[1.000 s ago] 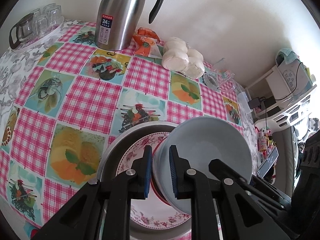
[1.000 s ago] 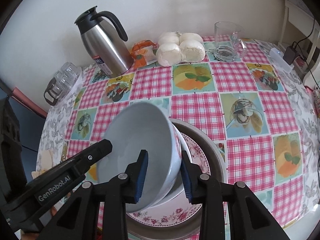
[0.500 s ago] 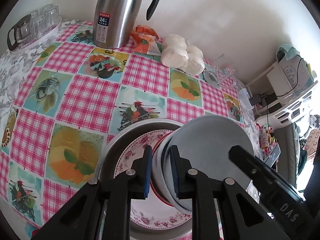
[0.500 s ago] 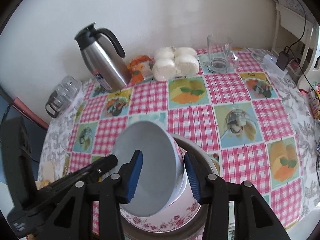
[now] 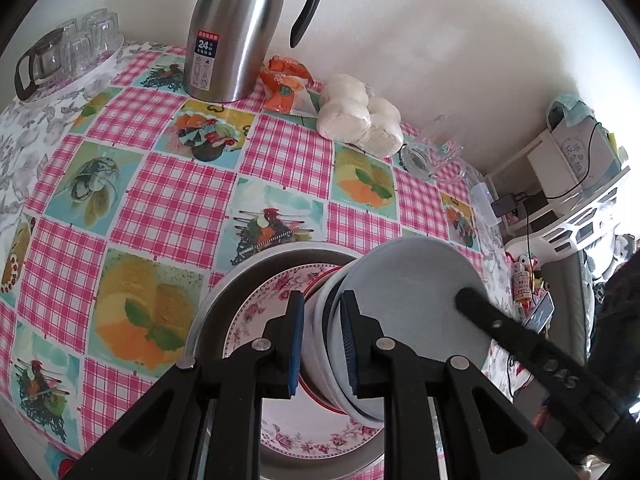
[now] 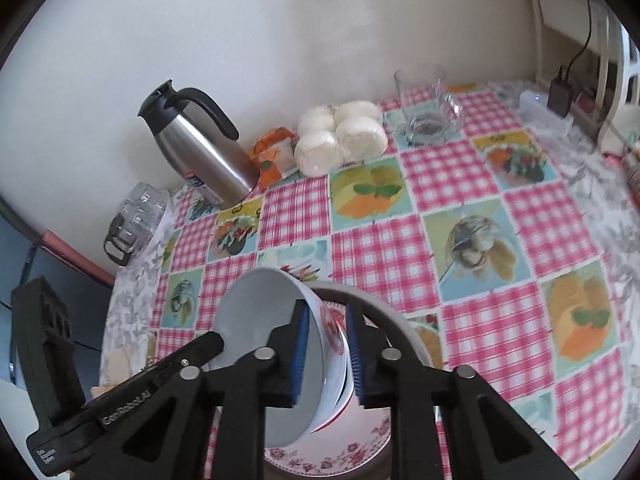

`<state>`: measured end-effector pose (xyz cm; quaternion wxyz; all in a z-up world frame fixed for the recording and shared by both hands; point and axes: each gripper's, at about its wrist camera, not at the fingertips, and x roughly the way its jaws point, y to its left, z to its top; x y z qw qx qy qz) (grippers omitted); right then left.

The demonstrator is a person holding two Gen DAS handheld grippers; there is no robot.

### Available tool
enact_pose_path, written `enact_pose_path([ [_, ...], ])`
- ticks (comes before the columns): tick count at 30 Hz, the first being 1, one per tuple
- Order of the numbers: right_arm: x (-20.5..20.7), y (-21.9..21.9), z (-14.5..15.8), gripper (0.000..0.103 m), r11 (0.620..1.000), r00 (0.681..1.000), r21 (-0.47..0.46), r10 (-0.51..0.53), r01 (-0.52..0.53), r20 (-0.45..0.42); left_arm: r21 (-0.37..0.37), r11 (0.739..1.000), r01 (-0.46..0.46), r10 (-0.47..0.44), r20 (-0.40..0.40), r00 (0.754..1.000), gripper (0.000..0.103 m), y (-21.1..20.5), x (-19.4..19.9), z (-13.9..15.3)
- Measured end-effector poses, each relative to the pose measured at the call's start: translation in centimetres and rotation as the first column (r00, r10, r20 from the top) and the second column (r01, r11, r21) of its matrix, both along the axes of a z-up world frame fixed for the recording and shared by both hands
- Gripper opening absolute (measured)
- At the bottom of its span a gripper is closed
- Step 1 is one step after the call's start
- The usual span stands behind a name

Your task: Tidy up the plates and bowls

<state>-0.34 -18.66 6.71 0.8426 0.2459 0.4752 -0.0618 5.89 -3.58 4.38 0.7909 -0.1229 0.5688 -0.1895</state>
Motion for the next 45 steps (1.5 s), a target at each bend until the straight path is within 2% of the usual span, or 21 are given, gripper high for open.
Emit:
enact_pose_path([
  [5, 0.3, 0.3, -1.1, 0.011, 1.0, 0.999, -0.003, 0.015, -0.015, -0.035, -0.013, 1.0, -0.011, 0.012, 0.015, 1.0, 0.019, 0.3, -0.1, 0.5],
  [13, 0.2, 1.1, -1.2, 0.011, 0.998, 0.997, -0.04, 0.045, -0.048, -0.07, -0.012, 0.999, -0.03, 0.03, 0.033, 0.999, 0.019, 0.8, -0.1, 1.1],
  [18, 0.2, 1.6, -0.9, 0.014, 0.996, 0.996, -0.075, 0.052, -0.057, -0.074, 0.007, 0.999, -0.038, 0.038, 0.053, 0.998, 0.019, 0.9, -0.4, 1.4],
  [20, 0.1, 1.8, -0.7, 0.015, 0.994, 0.996, -0.09, 0.052, -0.058, -0.075, 0.031, 0.998, -0.051, 0.049, 0.067, 0.997, 0.023, 1.0, -0.5, 1.5],
  [21, 0.0, 1.8, -0.6, 0.025, 0.994, 0.996, -0.095, 0.048, -0.055, -0.074, 0.051, 0.997, -0.062, 0.058, 0.075, 0.996, 0.025, 1.1, -0.5, 1.6],
  [22, 0.0, 1.7, -0.5, 0.041, 0.993, 0.996, -0.103, 0.042, -0.049, -0.073, 0.064, 0.995, -0.072, 0.067, 0.081, 0.995, 0.032, 1.3, -0.6, 1.6],
  [24, -0.2, 1.7, -0.3, 0.055, 0.991, 0.997, -0.128, 0.03, -0.039, -0.07, 0.081, 0.993, -0.089, 0.082, 0.087, 0.993, 0.043, 1.6, -0.6, 1.7],
  [26, -0.2, 1.7, -0.1, 0.055, 0.989, 0.998, -0.146, 0.027, -0.036, -0.065, 0.1, 0.99, -0.102, 0.092, 0.097, 0.991, 0.054, 1.8, -0.6, 1.7],
  [29, -0.2, 1.8, 0.0, 0.064, 0.988, 0.998, -0.148, 0.03, -0.039, -0.063, 0.142, 0.983, -0.121, 0.107, 0.103, 0.989, 0.068, 2.0, -0.6, 1.6],
  [34, -0.2, 1.9, -0.4, 0.084, 0.985, 0.997, -0.167, 0.039, -0.05, -0.07, 0.215, 0.965, -0.153, 0.127, 0.13, 0.983, 0.083, 2.4, -0.6, 1.3],
  [36, -0.3, 1.8, -0.6, 0.088, 0.984, 0.997, -0.173, 0.036, -0.048, -0.068, 0.243, 0.955, -0.17, 0.136, 0.154, 0.979, 0.086, 2.6, -0.8, 1.4],
  [38, -0.6, 1.7, -0.6, 0.096, 0.981, 0.997, -0.186, 0.034, -0.045, -0.063, 0.263, 0.948, -0.182, 0.138, 0.177, 0.974, 0.092, 2.7, -1.1, 1.4],
  [39, -0.8, 1.7, -0.6, 0.103, 0.98, 0.998, -0.194, 0.033, -0.044, -0.059, 0.272, 0.944, -0.188, 0.139, 0.189, 0.972, 0.095, 2.8, -1.4, 1.4],
  [40, -1.0, 1.7, -0.6, 0.103, 0.978, 0.998, -0.203, 0.034, -0.044, -0.052, 0.277, 0.942, -0.192, 0.139, 0.199, 0.97, 0.099, 2.8, -1.6, 1.4],
  [45, -2.3, 1.7, -0.4, 0.103, 0.977, 0.999, -0.208, 0.042, -0.045, -0.02, 0.282, 0.942, -0.181, 0.125, 0.207, 0.97, 0.1, 2.8, -2.6, 1.2],
])
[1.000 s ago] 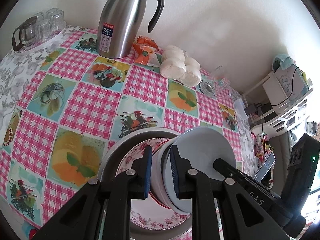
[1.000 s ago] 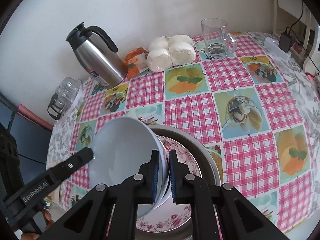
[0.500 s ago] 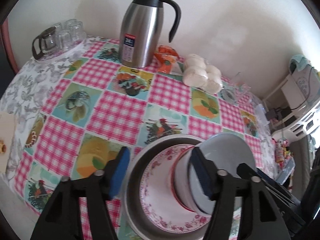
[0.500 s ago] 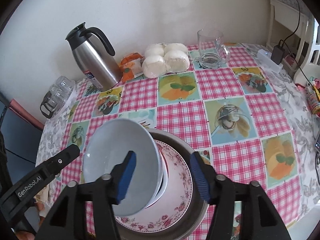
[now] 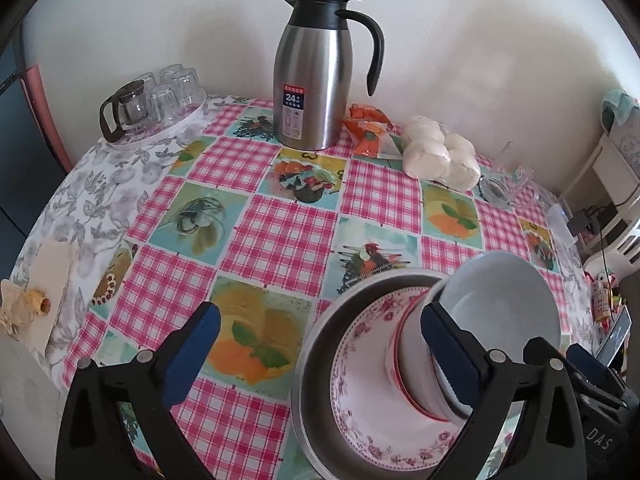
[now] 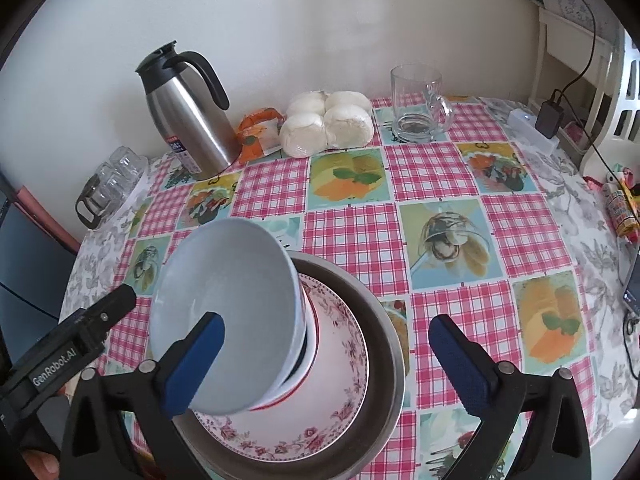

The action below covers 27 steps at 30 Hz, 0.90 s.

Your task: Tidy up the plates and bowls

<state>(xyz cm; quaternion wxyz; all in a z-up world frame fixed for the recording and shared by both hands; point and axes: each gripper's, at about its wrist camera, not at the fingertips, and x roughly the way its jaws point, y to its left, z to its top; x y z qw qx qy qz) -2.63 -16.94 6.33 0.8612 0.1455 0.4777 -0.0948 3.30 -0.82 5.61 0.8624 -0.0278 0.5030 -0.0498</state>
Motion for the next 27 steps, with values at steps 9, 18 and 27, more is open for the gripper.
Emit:
enact_pose_path([
  [9, -2.1, 0.0, 0.6, 0.103, 1.0, 0.998, -0.017, -0.004, 0.005, 0.056, 0.047, 0.999, -0.011, 0.01, 0.029, 1.0, 0.1, 0.1, -2.0, 0.2],
  [18, -4.1, 0.7, 0.7, 0.103, 0.998, 0.997, -0.053, 0.022, -0.018, 0.073, 0.063, 0.998, -0.016, 0.015, 0.004, 1.0, 0.1, 0.1, -3.6, -0.2],
  [27, -6.7, 1.6, 0.4, 0.103, 0.995, 0.995, -0.093, 0.051, -0.042, 0.086, 0.128, 0.989, -0.068, 0.071, -0.019, 0.997, 0.1, 0.8, -5.8, -1.0],
])
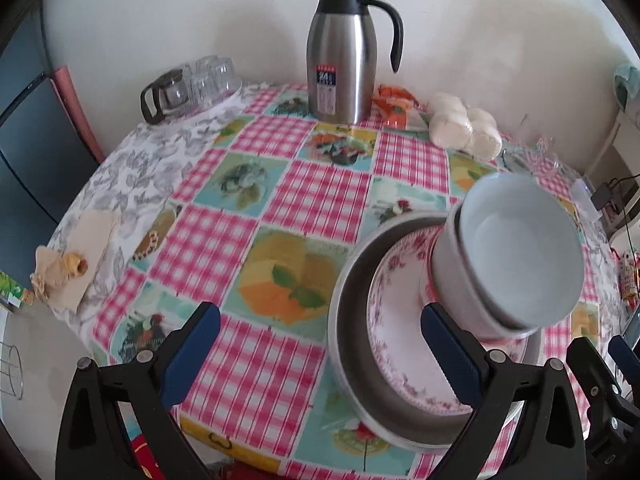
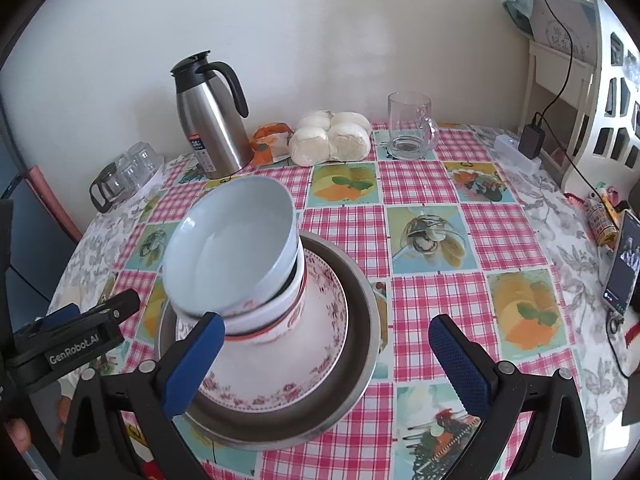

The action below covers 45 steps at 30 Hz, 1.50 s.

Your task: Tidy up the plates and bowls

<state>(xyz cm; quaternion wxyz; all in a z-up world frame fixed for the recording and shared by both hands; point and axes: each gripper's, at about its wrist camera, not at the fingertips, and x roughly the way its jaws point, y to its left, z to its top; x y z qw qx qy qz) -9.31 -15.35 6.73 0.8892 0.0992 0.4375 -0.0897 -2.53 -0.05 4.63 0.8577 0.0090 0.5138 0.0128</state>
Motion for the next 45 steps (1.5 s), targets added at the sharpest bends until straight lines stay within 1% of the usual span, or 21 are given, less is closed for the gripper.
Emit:
enact_pose_path([
  [8, -1.4, -0.8, -2.3, 0.103, 0.999, 0.998, 0.009, -0.03, 0.03, -0.058, 0.016, 1.0, 0.014, -0.013, -0.058, 0.998, 0.1, 0.1, -1.7, -1.8],
  [12, -2.1, -1.2, -3.3, 0.103, 0.999, 0.996, 0.011, -0.04, 0.041, -0.084, 0.038, 0.999, 0.037, -0.033, -0.079, 0.996, 0.1, -0.2, -2.6, -2.5],
  [18, -2.7, -1.0, -4.4, 0.103, 0.999, 0.992, -0.021, -0.042, 0.039, -0.115, 0.061, 0.996, 0.06, -0.054, -0.098, 0.994, 0.1, -0.4, -3.5, -3.3],
  [21, -3.0, -1.1, -4.9, 0.103, 0.999, 0.991, -0.017, -0.043, 0.041, -0.128, 0.068, 0.996, 0.061, -0.053, -0.115, 0.992, 0.1, -0.3, -3.7, -3.7],
  [26, -3.1, -1.1, -5.5, 0.103, 0.999, 0.988, -0.017, -0.043, 0.041, -0.145, 0.072, 0.996, 0.059, -0.05, -0.131, 0.99, 0.1, -0.2, -4.0, -4.2],
  [45, -3.5, -1.0, -5.9, 0.103, 0.999, 0.987, -0.015, -0.045, 0.043, -0.153, 0.073, 0.996, 0.053, -0.04, -0.16, 0.986, 0.1, 0.1, -4.5, -4.9],
])
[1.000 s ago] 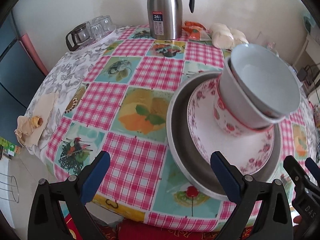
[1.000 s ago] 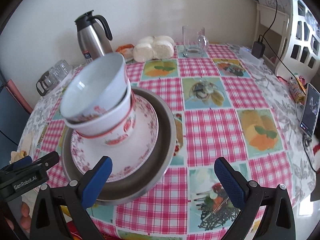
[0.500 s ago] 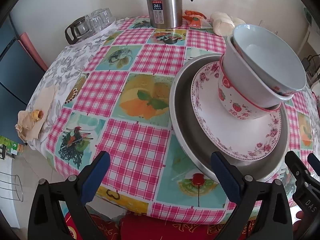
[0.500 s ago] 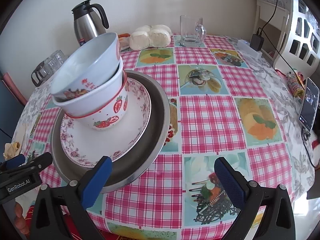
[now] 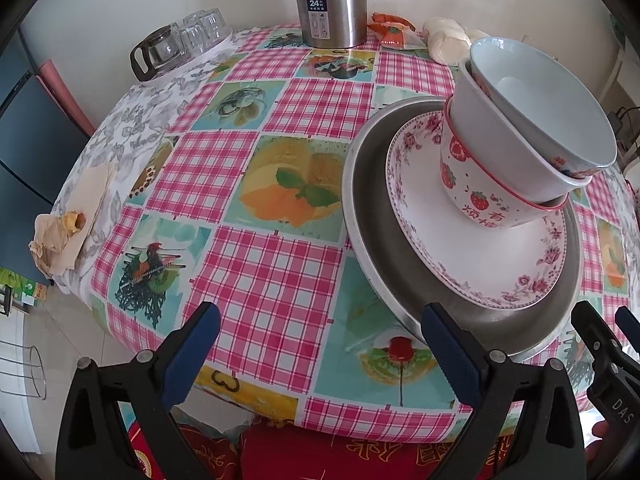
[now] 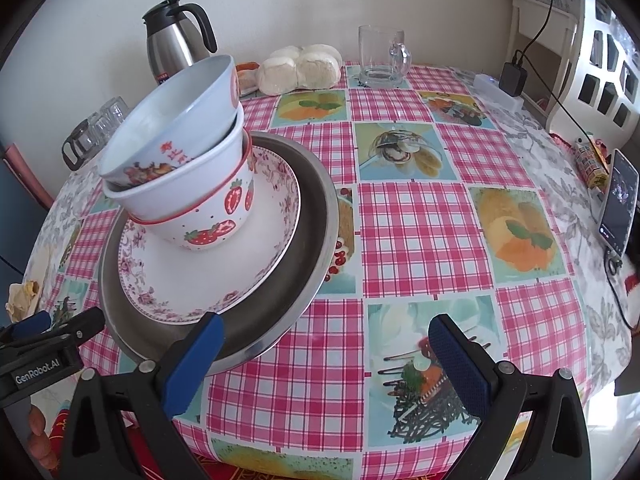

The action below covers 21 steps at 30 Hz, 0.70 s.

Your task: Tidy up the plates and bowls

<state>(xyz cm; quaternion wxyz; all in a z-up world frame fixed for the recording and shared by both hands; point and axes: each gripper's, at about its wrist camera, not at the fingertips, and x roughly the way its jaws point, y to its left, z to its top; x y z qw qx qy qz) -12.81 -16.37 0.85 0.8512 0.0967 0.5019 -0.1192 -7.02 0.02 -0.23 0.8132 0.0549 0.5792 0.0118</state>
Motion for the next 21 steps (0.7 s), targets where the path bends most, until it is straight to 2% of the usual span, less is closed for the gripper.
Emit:
enact_pose_path([
  [21, -0.16, 0.13, -0.25, 0.103, 1.0, 1.0, -0.006, 0.003, -0.003, -0.009, 0.005, 1.0, 0.004, -0.003, -0.012, 1.0, 0.1, -0.24, 0.24, -0.39],
])
